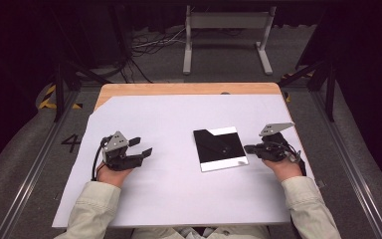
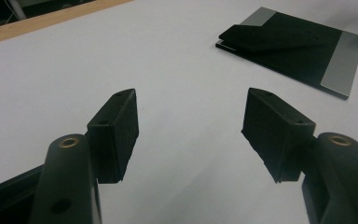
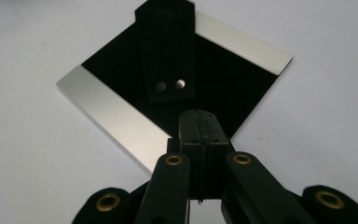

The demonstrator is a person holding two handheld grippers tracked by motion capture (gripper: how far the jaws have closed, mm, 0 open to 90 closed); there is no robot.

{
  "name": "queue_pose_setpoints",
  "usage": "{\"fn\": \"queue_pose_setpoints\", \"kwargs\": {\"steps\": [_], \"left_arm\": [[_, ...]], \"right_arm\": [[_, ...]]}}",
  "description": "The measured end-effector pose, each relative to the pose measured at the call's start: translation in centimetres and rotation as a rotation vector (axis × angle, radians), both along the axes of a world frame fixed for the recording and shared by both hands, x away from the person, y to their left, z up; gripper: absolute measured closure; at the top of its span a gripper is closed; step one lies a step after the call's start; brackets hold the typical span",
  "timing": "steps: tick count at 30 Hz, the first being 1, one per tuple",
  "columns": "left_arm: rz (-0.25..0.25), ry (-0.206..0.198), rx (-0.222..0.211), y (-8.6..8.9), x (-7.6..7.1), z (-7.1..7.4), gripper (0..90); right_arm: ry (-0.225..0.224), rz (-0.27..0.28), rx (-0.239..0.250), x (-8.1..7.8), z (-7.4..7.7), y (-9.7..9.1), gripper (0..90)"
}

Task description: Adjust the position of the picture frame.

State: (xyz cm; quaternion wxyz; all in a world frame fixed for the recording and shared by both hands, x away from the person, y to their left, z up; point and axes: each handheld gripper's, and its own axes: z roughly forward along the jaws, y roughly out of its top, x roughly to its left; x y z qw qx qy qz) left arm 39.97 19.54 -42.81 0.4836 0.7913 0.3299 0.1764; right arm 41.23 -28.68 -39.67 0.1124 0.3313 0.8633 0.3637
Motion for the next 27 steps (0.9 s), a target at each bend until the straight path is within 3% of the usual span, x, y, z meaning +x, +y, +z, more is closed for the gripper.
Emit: {"fn": "queue_pose_setpoints", "kwargs": {"steps": [10,16,24,27], "left_arm": [[-0.003,0.011,-0.005,0.0,0.0,0.0,38.3],[-0.019,0.011,-0.021,0.0,0.0,0.0,37.4],[-0.019,0.007,-0.022,0.1,0.1,0.0,36.3],[-0.02,0.008,-0.017,0.0,0.0,0.0,36.4]], "right_arm": [[0.107,0.111,-0.102,-0.5,-1.0,1.3,90.0],[0.16,0.155,-0.135,-0.4,-1.9,1.7,90.0],[0.169,0.159,-0.169,-0.3,-2.5,1.8,90.0],[0.152,0.158,-0.181,-0.2,-2.5,1.9,90.0]]}}
